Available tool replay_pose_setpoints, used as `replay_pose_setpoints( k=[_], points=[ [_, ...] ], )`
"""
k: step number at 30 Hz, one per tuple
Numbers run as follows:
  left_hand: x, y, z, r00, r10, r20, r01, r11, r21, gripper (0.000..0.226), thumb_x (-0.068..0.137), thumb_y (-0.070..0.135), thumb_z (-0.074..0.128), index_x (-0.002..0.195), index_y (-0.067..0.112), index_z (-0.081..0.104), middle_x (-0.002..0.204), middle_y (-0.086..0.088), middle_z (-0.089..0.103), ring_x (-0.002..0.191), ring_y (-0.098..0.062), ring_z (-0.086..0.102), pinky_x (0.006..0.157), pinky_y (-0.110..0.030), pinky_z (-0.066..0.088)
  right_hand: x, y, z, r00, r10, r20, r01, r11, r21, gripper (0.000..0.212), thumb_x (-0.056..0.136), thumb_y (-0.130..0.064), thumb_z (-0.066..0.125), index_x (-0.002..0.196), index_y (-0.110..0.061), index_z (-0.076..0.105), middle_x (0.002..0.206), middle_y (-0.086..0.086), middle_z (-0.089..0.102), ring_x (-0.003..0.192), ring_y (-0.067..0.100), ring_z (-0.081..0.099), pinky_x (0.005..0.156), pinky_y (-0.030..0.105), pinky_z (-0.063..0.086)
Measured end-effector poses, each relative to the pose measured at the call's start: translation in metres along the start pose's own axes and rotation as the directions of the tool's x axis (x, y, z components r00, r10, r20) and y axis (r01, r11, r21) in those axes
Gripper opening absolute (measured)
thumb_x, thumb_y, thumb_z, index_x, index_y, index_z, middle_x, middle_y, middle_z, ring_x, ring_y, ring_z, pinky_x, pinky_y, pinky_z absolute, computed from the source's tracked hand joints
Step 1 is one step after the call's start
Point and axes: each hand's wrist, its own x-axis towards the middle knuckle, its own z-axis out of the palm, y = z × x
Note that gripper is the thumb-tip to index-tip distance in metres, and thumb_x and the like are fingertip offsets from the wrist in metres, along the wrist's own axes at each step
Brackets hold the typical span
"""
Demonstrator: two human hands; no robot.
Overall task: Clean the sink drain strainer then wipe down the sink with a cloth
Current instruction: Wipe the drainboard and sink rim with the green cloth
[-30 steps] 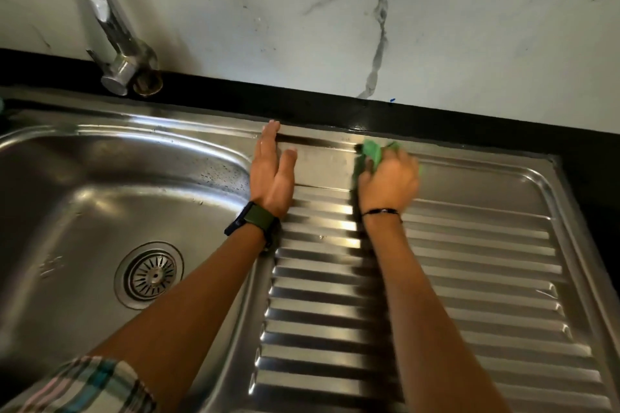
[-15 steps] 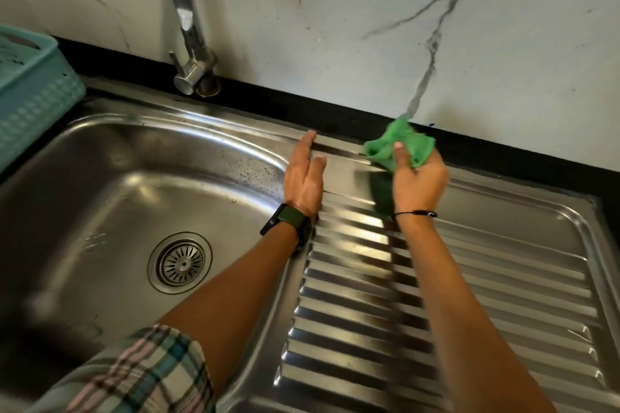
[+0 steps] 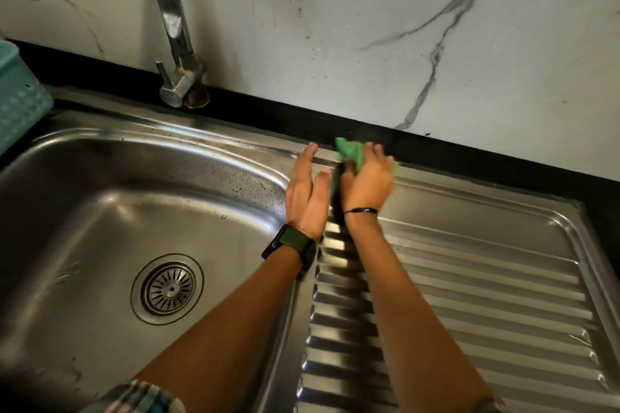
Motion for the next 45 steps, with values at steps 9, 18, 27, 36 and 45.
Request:
replay_pose_setpoints(
  k=[9,18,27,36,45],
  points=[
    [0.010,0.007,0.007,0.994,0.109,-0.004,-0.109,0.994,-0.013,0.055,0.085,0.035,0.035,0.139,0.024,0.032,0.141,0.001,0.043,0.125,-0.011,0.044,0.106,-0.036,0.039,0.027,-0.027,-0.013,0.825,-0.563,0.036,0.557,0.823,0.110,0.026,0.084,-0.006,0.057,0.109,0.000,0.064,0.118,0.019,0.064,0.121,0.035,0.052,0.111,0.043,0.029],
    [0.036,-0.014,0.011,0.961,0.216,0.172,-0.276,0.781,0.561,0.062,0.086,0.037,0.024,0.141,0.008,0.030,0.155,-0.008,0.018,0.144,-0.019,0.009,0.113,-0.025,-0.003,0.062,0.078,-0.042,0.801,-0.551,0.233,0.565,0.825,0.009,0.045,0.072,0.005,0.065,0.115,-0.003,0.061,0.120,0.019,0.063,0.117,0.033,0.055,0.103,0.039,0.039],
    [0.030,-0.002,0.006,0.985,0.133,0.114,-0.164,0.928,0.334,0.064,0.082,0.036,0.035,0.142,0.018,0.027,0.154,0.000,0.020,0.143,-0.020,0.013,0.118,-0.043,0.015,0.096,0.191,-0.105,0.976,0.181,-0.117,-0.199,0.965,-0.169,0.035,0.086,-0.007,0.054,0.121,-0.001,0.055,0.123,0.029,0.055,0.111,0.046,0.051,0.095,0.049,0.041],
    [0.027,0.006,0.001,0.994,0.111,0.015,-0.111,0.993,0.049,0.076,0.075,0.040,0.042,0.144,0.018,0.020,0.152,-0.003,0.026,0.138,-0.012,0.026,0.114,-0.032,0.025,0.047,-0.020,0.025,0.996,0.083,-0.023,-0.081,0.993,0.091,0.043,0.079,-0.010,0.057,0.121,-0.007,0.053,0.129,0.017,0.051,0.122,0.033,0.043,0.104,0.041,0.035],
    [0.019,0.009,-0.001,0.992,0.126,0.015,-0.127,0.986,0.104,0.068,0.076,0.040,0.042,0.134,0.008,0.033,0.137,-0.011,0.035,0.124,-0.020,0.039,0.107,-0.033,0.037,0.043,0.004,-0.027,0.722,-0.481,0.498,0.394,0.877,0.275,0.041,0.084,-0.008,0.060,0.125,-0.012,0.056,0.132,0.012,0.056,0.121,0.027,0.053,0.104,0.026,0.035]
  ],
)
